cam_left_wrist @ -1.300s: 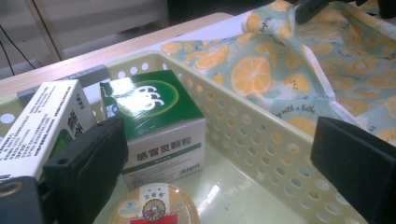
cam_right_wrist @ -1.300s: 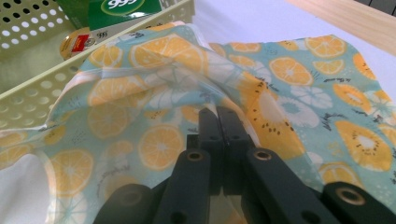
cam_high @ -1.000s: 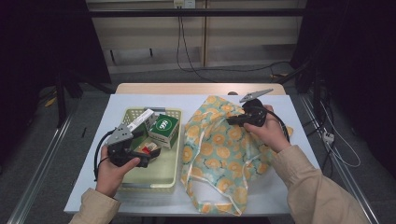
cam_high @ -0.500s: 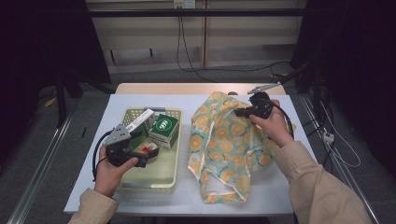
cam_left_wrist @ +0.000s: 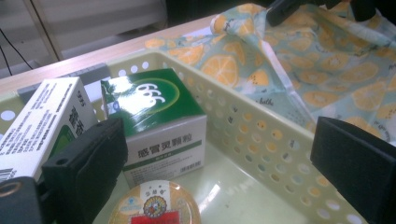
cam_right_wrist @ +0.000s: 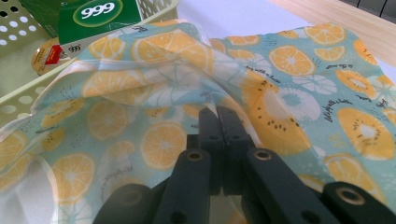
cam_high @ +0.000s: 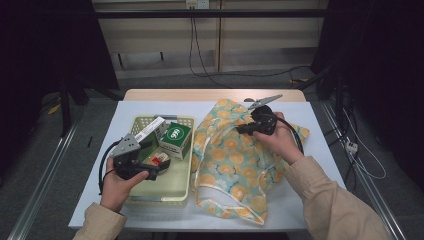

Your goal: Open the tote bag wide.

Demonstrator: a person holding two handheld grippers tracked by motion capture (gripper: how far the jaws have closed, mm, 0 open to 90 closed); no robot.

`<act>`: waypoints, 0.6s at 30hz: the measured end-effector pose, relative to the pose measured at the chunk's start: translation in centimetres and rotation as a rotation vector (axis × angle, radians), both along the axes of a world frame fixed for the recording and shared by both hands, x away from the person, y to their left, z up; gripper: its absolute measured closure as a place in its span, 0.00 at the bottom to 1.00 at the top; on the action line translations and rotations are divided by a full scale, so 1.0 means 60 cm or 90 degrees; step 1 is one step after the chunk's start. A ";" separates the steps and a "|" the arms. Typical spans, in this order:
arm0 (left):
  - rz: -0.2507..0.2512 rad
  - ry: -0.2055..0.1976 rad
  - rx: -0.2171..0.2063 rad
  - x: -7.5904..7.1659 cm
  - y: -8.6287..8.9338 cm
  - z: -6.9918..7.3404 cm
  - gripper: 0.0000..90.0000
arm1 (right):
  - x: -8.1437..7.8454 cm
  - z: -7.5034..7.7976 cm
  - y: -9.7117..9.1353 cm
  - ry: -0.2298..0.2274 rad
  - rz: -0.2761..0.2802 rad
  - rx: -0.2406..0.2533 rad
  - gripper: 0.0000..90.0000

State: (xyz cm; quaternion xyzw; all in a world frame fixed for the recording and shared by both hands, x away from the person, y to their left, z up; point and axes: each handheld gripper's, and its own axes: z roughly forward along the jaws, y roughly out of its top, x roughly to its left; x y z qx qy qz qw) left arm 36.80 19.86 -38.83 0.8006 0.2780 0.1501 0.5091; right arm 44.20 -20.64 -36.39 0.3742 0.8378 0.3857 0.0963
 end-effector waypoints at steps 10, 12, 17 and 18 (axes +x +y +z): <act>0.003 0.029 0.044 0.009 -0.012 -0.018 0.05 | -0.001 -0.001 -0.003 0.000 0.001 0.004 1.00; 0.007 0.038 0.054 0.013 -0.016 -0.024 0.05 | -0.002 0.000 -0.003 -0.001 0.001 0.004 1.00; 0.002 0.064 0.101 0.021 -0.027 -0.040 0.06 | -0.003 0.001 -0.002 -0.001 0.003 0.003 1.00; 0.001 0.072 0.111 0.023 -0.028 -0.042 0.06 | -0.003 0.001 -0.002 0.000 0.003 0.004 1.00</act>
